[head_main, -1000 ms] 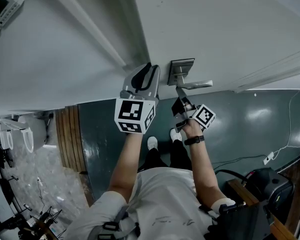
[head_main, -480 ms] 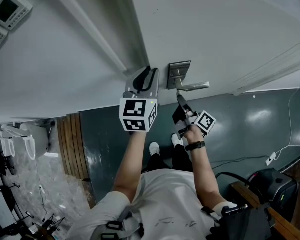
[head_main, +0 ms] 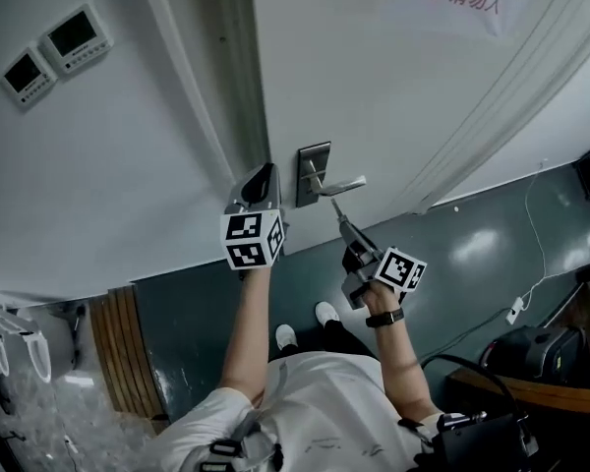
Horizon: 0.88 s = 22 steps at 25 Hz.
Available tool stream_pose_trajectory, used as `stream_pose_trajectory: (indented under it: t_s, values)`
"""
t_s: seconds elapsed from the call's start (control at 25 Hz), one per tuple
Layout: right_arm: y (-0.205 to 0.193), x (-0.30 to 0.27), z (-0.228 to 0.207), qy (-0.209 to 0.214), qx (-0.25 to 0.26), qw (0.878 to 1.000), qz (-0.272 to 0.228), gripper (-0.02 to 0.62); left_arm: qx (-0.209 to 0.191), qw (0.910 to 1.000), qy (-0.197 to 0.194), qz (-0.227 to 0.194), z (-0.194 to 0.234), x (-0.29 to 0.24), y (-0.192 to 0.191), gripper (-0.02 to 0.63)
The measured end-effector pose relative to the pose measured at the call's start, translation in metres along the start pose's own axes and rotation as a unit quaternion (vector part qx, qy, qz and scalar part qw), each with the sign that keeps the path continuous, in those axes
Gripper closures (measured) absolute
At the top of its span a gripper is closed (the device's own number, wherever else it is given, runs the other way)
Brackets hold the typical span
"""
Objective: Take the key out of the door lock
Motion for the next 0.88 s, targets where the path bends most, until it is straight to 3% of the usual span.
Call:
stream_pose_trajectory:
  t_s: [0.2, 0.4, 0.64, 0.88]
  values:
    - [0.039, 0.046, 0.065, -0.019, 0.140, 0.989, -0.041, 0.571, 0.002, 0.9991, -0.040, -0.014, -0.036, 0.040, 0.004, 0.601]
    - [0.083, 0.089, 0.116, -0.032, 0.273, 0.957, -0.090, 0.571, -0.024, 0.9966, -0.074, -0.025, -0.095, 0.070, 0.000, 0.603]
    - [0.099, 0.137, 0.147, -0.004, 0.354, 0.927, -0.124, 0.571, -0.045, 0.9955, -0.057, -0.061, -0.158, 0.118, -0.005, 0.603]
    - [0.082, 0.187, 0.140, -0.001, 0.382, 0.917, -0.113, 0.571, -0.068, 0.9936, -0.015, -0.089, -0.224, 0.172, -0.030, 0.603]
Point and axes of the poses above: the fingertips, and each gripper's own axes: x backward along the fingers, z to its left, y out of its top, the point moved 5 cm from there along x, backward along the fingers, and after that the axes turned 12 degrees about x, right-handed, at the moved point
